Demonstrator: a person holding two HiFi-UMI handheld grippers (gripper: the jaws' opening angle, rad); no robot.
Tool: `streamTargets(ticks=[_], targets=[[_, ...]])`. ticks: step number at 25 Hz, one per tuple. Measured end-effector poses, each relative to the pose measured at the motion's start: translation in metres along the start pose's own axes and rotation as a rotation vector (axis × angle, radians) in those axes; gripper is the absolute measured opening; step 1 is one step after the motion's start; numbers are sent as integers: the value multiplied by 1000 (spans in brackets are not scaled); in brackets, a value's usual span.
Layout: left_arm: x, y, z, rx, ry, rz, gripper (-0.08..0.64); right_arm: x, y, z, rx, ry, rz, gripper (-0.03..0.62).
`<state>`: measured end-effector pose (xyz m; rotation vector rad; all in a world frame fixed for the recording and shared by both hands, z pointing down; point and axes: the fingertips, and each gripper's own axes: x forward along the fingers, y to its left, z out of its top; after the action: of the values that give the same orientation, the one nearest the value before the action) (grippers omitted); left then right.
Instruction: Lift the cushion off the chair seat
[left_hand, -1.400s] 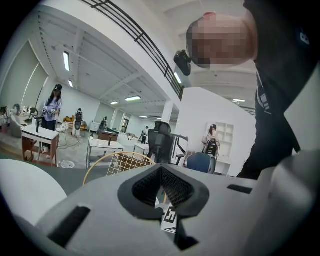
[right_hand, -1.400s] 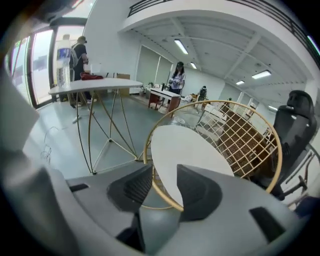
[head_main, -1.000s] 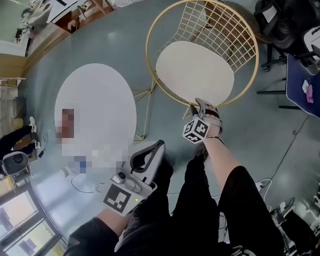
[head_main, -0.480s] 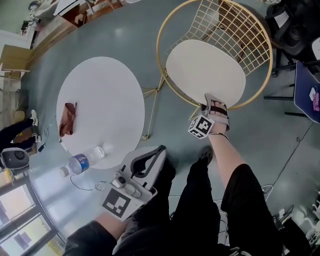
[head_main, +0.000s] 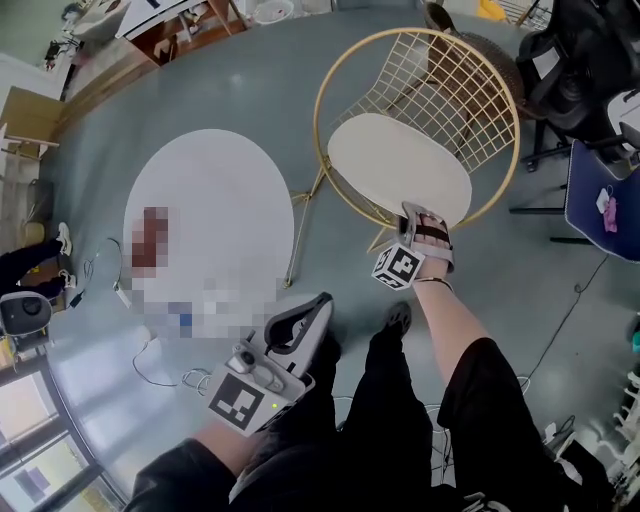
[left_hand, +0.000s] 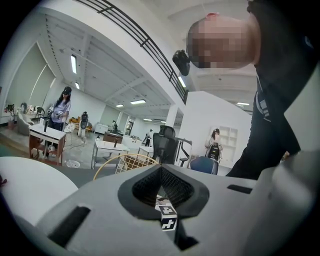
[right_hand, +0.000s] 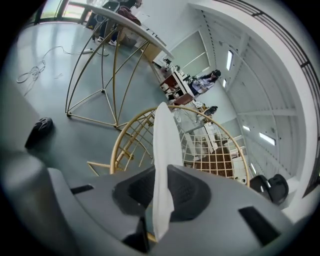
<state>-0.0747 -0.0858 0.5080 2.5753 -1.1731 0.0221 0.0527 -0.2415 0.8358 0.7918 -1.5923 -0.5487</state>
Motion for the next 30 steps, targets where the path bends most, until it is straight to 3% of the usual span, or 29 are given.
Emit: streamTargets(ticks=[9, 15, 22, 30], targets=[[-4, -17, 42, 0, -30, -8, 14, -61, -67, 5, 29, -27, 19, 51], [-20, -37, 66, 17, -56, -10, 14, -139, -96, 14, 238, -52, 93, 48], [-12, -41, 104, 37, -76, -20, 14, -207, -164, 30, 420, -120, 122, 48], [-17, -60, 129, 56, -99, -11, 14, -308, -214, 45, 664, -284, 187, 48]])
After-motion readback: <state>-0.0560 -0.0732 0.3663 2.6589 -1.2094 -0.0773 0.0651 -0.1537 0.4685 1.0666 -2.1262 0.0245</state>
